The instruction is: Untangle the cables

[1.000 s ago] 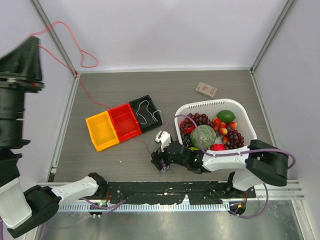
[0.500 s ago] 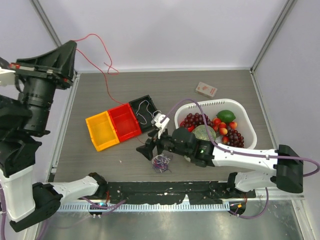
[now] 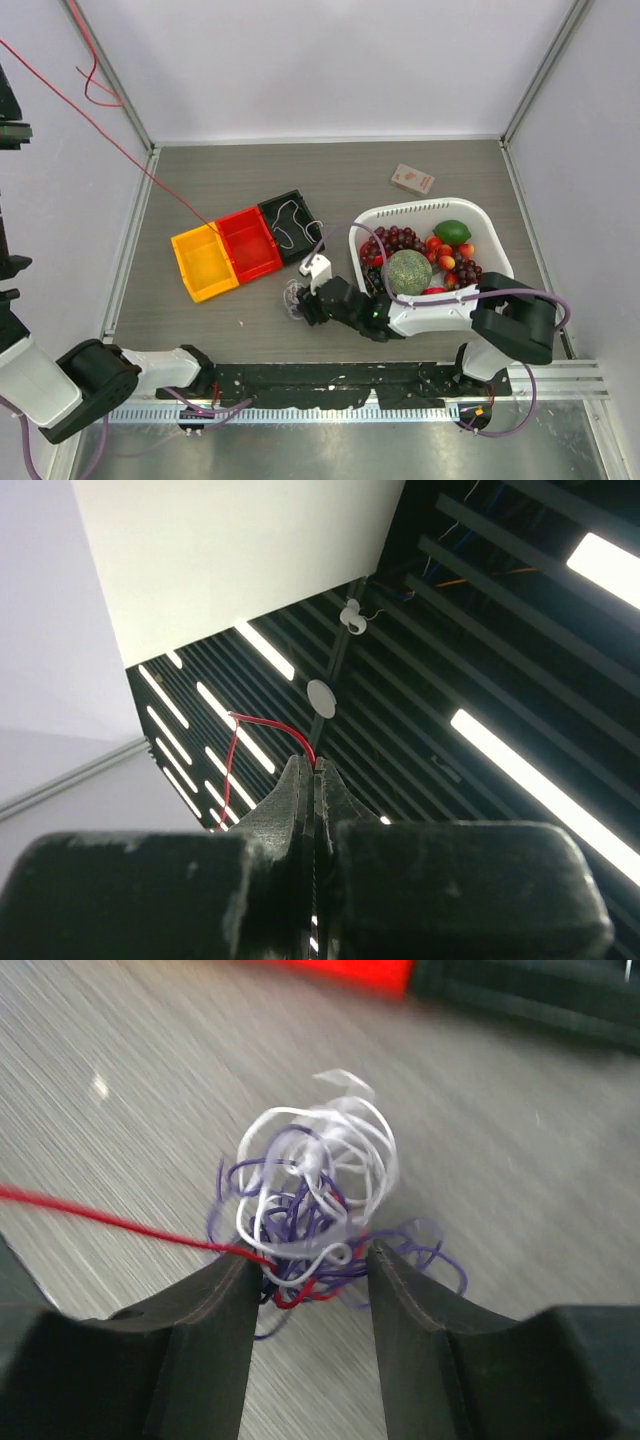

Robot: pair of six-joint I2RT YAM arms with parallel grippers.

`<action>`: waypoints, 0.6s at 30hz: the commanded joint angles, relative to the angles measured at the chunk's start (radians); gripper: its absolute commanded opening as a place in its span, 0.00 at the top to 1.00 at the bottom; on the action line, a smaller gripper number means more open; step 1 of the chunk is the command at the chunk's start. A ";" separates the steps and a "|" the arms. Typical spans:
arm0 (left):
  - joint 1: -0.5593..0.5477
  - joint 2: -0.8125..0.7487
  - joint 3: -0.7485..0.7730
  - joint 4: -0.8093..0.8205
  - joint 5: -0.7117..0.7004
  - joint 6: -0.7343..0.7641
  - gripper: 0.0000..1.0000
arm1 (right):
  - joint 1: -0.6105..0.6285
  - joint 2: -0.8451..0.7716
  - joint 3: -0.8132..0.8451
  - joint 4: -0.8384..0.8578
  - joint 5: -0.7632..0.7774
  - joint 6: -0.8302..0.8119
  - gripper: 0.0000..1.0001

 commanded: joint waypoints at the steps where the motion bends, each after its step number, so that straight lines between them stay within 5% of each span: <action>1: -0.007 0.032 -0.004 0.100 -0.040 0.010 1.00 | 0.005 -0.082 -0.137 0.054 0.043 0.007 0.57; 5: -0.010 0.009 -0.085 0.115 -0.040 -0.024 1.00 | 0.004 -0.111 -0.182 0.070 0.043 -0.003 0.68; 12: -0.008 0.047 0.006 0.125 -0.050 0.014 1.00 | 0.004 -0.160 -0.145 0.006 -0.021 -0.041 0.36; 18: -0.010 0.006 -0.070 0.114 -0.049 -0.010 1.00 | 0.004 -0.283 -0.040 -0.047 -0.152 -0.070 0.16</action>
